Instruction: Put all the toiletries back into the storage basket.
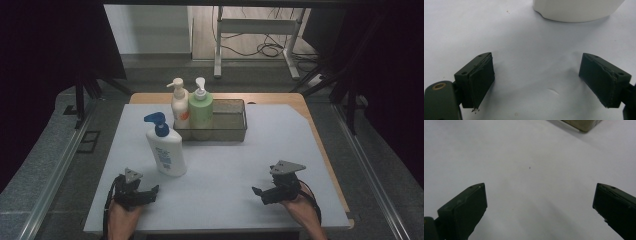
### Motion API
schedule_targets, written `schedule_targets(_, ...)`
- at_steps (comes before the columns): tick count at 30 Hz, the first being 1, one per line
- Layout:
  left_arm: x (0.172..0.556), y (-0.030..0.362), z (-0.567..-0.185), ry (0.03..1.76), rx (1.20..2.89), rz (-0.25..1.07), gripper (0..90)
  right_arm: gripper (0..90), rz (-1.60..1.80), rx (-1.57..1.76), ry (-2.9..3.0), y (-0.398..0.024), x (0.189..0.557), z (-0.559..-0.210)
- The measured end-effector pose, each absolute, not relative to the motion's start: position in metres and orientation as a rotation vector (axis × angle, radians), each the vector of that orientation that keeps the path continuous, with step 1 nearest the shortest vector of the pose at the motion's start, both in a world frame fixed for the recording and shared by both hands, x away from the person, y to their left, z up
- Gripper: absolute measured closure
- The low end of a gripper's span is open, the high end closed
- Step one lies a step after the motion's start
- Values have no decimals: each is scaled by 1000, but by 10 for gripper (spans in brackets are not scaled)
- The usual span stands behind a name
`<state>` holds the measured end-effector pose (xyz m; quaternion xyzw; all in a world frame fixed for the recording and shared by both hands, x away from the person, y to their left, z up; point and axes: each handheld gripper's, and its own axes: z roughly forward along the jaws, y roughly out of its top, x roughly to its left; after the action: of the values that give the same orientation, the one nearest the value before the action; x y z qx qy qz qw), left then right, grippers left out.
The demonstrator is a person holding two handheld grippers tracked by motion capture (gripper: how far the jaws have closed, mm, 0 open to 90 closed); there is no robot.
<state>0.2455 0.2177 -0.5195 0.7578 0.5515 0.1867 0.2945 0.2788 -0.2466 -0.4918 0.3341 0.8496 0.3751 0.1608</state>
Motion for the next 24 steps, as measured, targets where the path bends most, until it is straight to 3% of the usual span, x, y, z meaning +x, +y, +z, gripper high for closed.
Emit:
schedule_targets(9,248,218,-513,1503,2015,497,157,0,1014,981,2441,-251,277,-513)
schedule_targets(24,264,227,-503,1422,1965,515,596,0,996,1014,2474,-253,278,-523)
